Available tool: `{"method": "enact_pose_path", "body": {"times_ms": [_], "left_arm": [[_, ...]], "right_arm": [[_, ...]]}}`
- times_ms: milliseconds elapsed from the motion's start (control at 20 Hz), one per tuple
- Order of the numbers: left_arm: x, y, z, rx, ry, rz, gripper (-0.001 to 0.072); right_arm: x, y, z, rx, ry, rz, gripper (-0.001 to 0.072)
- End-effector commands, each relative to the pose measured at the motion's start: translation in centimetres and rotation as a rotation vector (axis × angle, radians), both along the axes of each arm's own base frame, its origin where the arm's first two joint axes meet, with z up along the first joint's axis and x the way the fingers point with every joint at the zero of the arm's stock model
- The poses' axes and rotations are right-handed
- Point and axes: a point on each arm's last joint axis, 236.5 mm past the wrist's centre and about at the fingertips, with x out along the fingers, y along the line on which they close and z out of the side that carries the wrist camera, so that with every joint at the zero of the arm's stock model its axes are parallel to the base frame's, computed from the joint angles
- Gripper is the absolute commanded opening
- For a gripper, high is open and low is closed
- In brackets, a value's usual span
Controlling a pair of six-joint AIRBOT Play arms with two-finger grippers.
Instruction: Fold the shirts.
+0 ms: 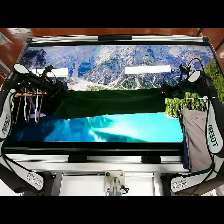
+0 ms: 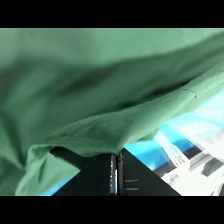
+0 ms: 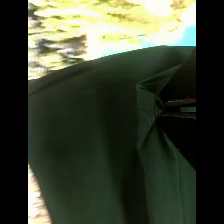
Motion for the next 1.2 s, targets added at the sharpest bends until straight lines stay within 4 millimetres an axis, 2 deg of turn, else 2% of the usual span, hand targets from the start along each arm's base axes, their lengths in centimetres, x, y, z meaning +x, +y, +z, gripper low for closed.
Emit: {"method": "enact_pose_path", "body": {"times_ms": [0,200,350,400,450,500,550,650,700,750,800,900,1000,1050,1150], "left_arm": [[2.1,0.8,-2.2,0.000,0.017,0.033,0.0037],[4.3,1.5,-2.6,0.016,-0.049,0.101,0.0037],[5.3,1.4,-2.6,0.025,-0.080,0.122,0.0039],[5.2,1.2,-2.6,0.021,-0.080,0.118,0.0067],[5.2,0.8,-2.3,0.002,-0.076,0.116,0.0120],[5.2,0.2,-1.9,-0.025,-0.075,0.118,0.0158],[5.2,-0.3,-1.3,-0.059,-0.073,0.118,0.0187],[4.9,-1.4,-0.2,-0.116,-0.065,0.111,0.0341],[4.7,-1.8,0.4,-0.130,-0.066,0.104,0.0346],[4.6,-1.9,1.1,-0.130,-0.085,0.090,0.0348],[4.7,-2.0,2.2,-0.127,-0.115,0.080,0.0349],[4.7,-2.0,4.5,-0.118,-0.178,0.063,0.0348],[4.5,-2.1,6.5,-0.113,-0.221,0.055,0.0349],[4.4,-2.3,7.2,-0.112,-0.239,0.046,0.0349],[4.1,-2.9,8.1,-0.110,-0.260,0.028,0.0349]], "right_arm": [[2.7,-0.5,-1.0,-0.016,-0.052,-0.040,0.0071],[2.9,0.3,-2.1,-0.008,-0.044,-0.036,0.0071],[2.8,0.5,-2.6,-0.002,-0.029,-0.044,0.0074],[2.8,0.6,-2.7,0.004,-0.023,-0.049,0.0123],[2.7,1.0,-2.6,0.025,-0.021,-0.052,0.0271],[2.7,1.3,-2.4,0.039,-0.022,-0.051,0.0347],[2.7,1.5,-2.3,0.044,-0.021,-0.049,0.0346],[2.5,1.6,-1.8,0.046,-0.022,-0.043,0.0348],[2.5,1.5,-1.3,0.043,-0.029,-0.035,0.0412],[2.4,1.3,-0.5,0.035,-0.043,-0.024,0.0537],[2.3,1.1,0.3,0.028,-0.055,-0.011,0.0547],[1.8,-0.7,1.5,-0.010,-0.062,-0.013,0.0547],[0.6,-2.3,0.9,0.007,-0.007,-0.045,0.0557],[0.1,-2.6,0.2,0.044,0.025,-0.064,0.0661],[-0.2,-2.2,-1.3,0.135,0.071,-0.097,0.0661]]}}
